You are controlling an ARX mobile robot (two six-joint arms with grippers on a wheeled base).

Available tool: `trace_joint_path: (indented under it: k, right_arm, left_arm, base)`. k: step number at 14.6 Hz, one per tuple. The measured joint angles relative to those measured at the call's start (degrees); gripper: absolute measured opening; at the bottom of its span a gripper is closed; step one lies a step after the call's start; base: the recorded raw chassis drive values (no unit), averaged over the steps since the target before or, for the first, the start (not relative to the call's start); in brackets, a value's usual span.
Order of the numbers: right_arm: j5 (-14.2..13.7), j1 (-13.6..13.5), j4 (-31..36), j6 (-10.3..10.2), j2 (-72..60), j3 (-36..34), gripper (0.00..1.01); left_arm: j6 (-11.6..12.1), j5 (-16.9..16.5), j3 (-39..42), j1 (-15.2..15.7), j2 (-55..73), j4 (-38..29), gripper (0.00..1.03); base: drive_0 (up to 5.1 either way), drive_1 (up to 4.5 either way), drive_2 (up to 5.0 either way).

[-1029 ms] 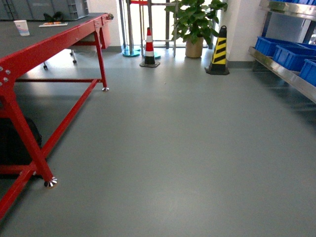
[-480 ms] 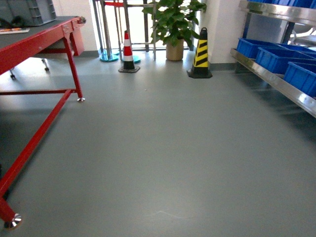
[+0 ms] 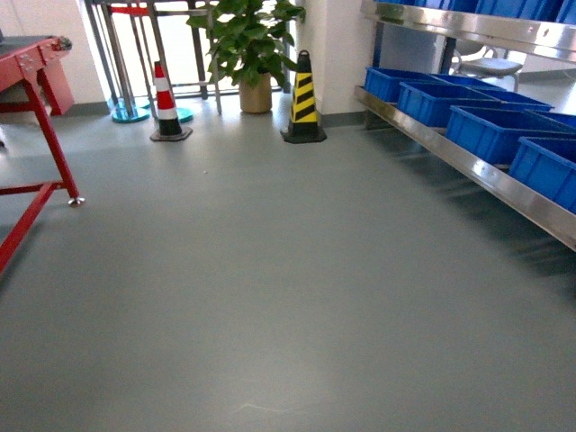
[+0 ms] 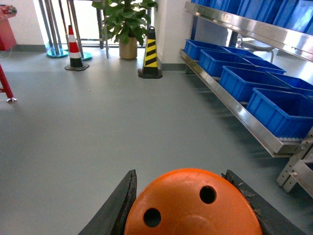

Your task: Sort blue parts and orange caps into right shelf containers

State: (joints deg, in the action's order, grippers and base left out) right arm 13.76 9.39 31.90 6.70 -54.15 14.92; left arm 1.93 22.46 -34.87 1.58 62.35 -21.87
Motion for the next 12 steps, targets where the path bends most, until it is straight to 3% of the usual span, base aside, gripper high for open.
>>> trace_joint_path:
  k: [12]
  right_arm:
    - [0.0,0.0,0.04,-0.02,0.0,0.0,0.44]
  left_arm:
    - [0.0,0.0,0.0,-0.26,-0.07,0.0,0.62]
  base:
    - [-1.6,-1.62,-1.6]
